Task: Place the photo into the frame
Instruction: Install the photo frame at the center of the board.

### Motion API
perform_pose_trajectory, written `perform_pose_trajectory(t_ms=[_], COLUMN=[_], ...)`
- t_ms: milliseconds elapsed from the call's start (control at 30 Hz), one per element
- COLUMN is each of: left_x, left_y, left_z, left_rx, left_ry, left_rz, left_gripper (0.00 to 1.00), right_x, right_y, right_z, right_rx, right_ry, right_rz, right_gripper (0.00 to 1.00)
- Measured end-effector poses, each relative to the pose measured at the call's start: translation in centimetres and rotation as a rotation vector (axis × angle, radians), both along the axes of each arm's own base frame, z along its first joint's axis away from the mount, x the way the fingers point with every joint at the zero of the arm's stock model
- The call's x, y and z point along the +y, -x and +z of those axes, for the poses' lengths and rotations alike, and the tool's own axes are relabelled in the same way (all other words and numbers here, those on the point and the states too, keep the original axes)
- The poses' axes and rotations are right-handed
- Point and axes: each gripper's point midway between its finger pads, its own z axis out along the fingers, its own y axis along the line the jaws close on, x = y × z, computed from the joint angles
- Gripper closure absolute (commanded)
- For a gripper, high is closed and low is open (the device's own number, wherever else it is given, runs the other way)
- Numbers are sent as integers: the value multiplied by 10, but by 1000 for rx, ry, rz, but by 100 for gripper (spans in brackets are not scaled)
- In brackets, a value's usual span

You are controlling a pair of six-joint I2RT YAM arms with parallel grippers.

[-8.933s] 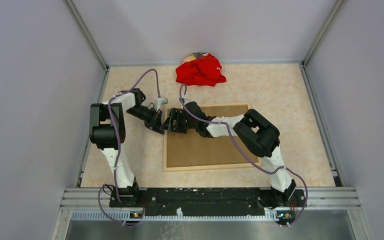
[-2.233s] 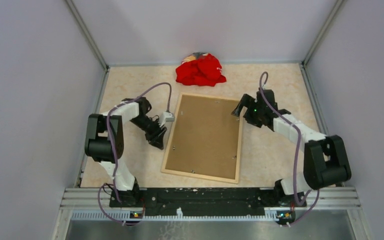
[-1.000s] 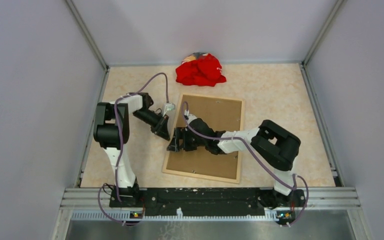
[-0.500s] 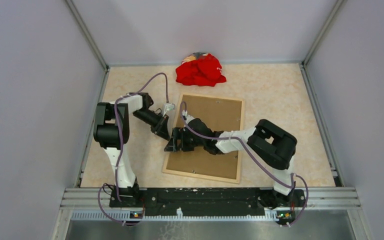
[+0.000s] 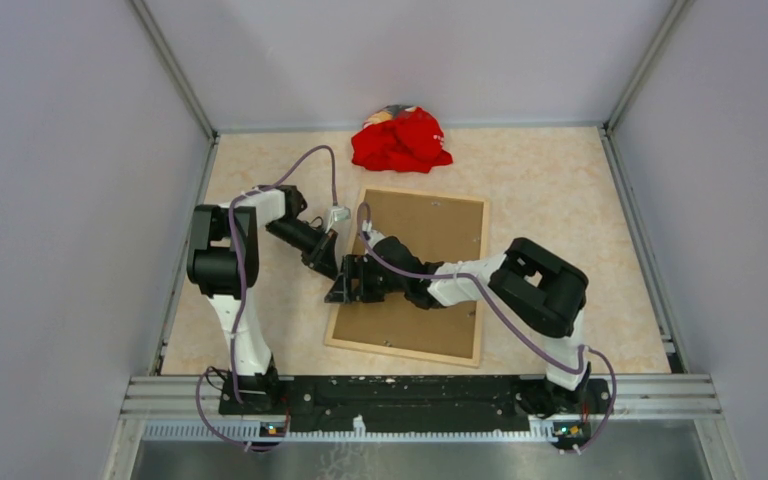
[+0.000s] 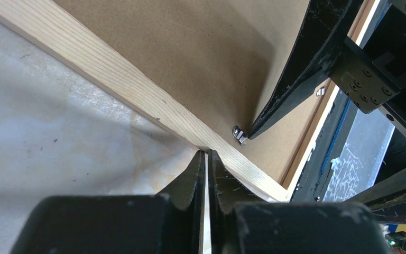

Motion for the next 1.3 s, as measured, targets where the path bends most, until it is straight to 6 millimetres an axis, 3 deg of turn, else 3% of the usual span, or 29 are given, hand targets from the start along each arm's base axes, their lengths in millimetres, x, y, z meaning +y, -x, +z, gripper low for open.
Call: perform_pose_trajectory(t_ms=[1033,1300], left_x=[0,0], left_y=[0,0], left_z=[0,0], left_rx=[-2,-5], left_ry=[-2,-3], left_rz=[-1,-1], left_gripper=[92,92], right_x=[12,-19], right_y=[-4,10], right_z=[1,-2], right_rx=[-11,-11], right_ry=[-21,18], right_rz=[-19,-39], right_gripper=[22,22])
